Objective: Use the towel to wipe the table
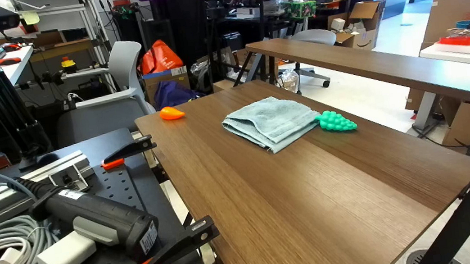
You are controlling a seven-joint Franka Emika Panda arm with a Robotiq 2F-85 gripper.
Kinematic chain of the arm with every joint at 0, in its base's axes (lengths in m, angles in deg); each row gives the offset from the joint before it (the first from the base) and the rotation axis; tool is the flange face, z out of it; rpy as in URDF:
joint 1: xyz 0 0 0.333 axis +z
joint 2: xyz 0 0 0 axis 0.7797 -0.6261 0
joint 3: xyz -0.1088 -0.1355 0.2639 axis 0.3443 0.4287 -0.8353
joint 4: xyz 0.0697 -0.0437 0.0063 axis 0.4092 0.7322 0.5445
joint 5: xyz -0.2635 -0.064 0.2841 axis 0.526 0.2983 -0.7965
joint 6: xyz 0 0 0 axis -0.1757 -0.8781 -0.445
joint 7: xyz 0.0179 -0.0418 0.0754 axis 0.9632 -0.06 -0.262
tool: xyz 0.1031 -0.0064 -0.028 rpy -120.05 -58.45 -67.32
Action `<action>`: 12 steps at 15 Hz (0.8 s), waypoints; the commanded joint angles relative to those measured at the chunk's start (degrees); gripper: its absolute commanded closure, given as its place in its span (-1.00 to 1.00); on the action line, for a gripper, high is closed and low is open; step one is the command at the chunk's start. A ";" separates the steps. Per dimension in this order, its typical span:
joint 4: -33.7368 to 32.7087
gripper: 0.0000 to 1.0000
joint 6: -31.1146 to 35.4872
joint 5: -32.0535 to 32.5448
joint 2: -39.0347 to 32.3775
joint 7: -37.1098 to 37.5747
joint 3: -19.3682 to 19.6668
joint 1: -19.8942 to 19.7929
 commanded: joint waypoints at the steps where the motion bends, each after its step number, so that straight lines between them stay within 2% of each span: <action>1: -1.02 -1.00 8.68 0.02 -7.94 4.88 -1.00 -2.01; 4: -3.70 -1.00 14.49 3.07 -18.67 10.66 -1.22 -4.19; 7: -6.66 -1.00 21.90 6.50 -29.37 17.96 0.15 -5.24; 12: -13.35 -1.00 26.35 11.60 -41.62 28.63 5.34 -2.85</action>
